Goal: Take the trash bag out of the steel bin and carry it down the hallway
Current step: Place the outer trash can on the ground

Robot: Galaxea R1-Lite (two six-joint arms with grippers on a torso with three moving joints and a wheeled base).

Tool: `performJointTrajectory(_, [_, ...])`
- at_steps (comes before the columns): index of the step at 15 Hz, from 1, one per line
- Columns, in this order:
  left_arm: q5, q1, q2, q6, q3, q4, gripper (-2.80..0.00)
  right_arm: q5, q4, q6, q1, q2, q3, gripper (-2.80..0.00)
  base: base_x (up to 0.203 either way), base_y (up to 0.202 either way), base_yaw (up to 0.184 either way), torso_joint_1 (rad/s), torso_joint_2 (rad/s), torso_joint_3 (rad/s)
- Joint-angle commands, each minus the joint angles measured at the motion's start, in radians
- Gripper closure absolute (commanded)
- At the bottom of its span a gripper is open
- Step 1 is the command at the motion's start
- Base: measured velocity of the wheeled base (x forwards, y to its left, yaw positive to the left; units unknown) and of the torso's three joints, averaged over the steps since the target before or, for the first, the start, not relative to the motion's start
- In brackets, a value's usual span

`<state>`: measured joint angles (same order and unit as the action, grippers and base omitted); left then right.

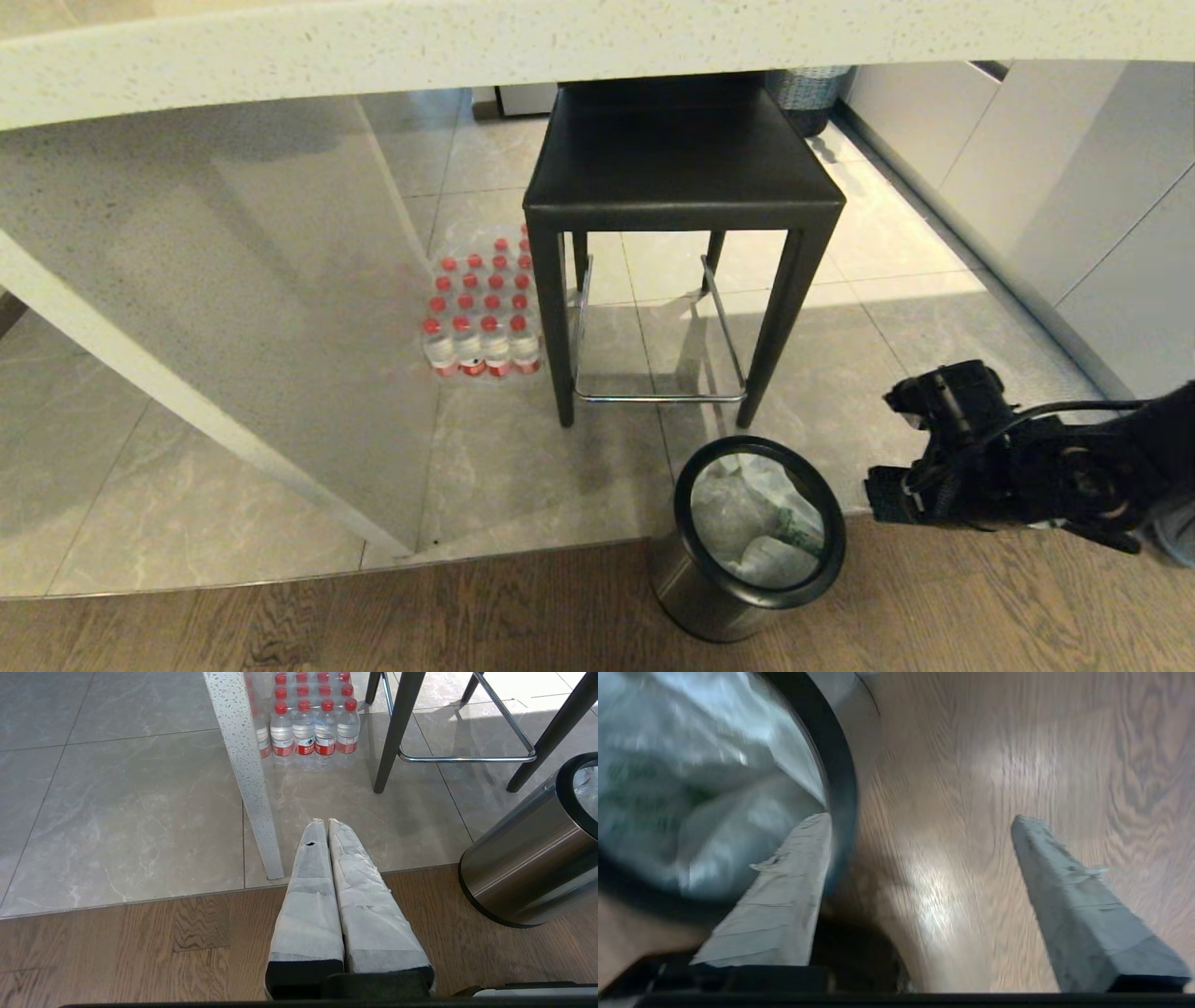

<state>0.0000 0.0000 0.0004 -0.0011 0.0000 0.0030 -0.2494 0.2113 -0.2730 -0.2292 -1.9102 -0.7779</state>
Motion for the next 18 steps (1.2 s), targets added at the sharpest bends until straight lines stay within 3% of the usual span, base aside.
performJointTrajectory(1, [0.000, 0.000, 0.000, 0.000, 0.000, 0.000, 0.00, -0.010, 0.006, -0.001, -0.012, -0.137, -0.073, -2.80, 0.000, 0.000, 0.000, 0.000, 0.00, 0.000])
performJointTrajectory(9, [0.000, 0.000, 0.000, 0.000, 0.000, 0.000, 0.00, -0.034, 0.021, -0.005, -0.042, -0.283, -0.173, -2.80, 0.000, 0.000, 0.000, 0.000, 0.00, 0.000])
performJointTrajectory(10, [0.000, 0.000, 0.000, 0.000, 0.000, 0.000, 0.00, -0.050, 0.031, -0.004, -0.042, -0.286, -0.168, 0.00, 0.000, 0.000, 0.000, 0.000, 0.00, 0.000])
performJointTrajectory(13, [0.000, 0.000, 0.000, 0.000, 0.000, 0.000, 0.00, -0.055, 0.073, 0.007, -0.044, -0.309, -0.175, 0.00, 0.000, 0.000, 0.000, 0.000, 0.00, 0.000])
performJointTrajectory(16, [0.000, 0.000, 0.000, 0.000, 0.000, 0.000, 0.00, -0.130, 0.079, 0.011, -0.052, -0.307, -0.172, 0.00, 0.000, 0.000, 0.000, 0.000, 0.00, 0.000])
performJointTrajectory(18, [0.001, 0.000, 0.000, 0.000, 0.000, 0.000, 0.00, -0.134, 0.079, 0.007, -0.052, -0.279, -0.174, 0.00, 0.000, 0.000, 0.000, 0.000, 0.00, 0.000])
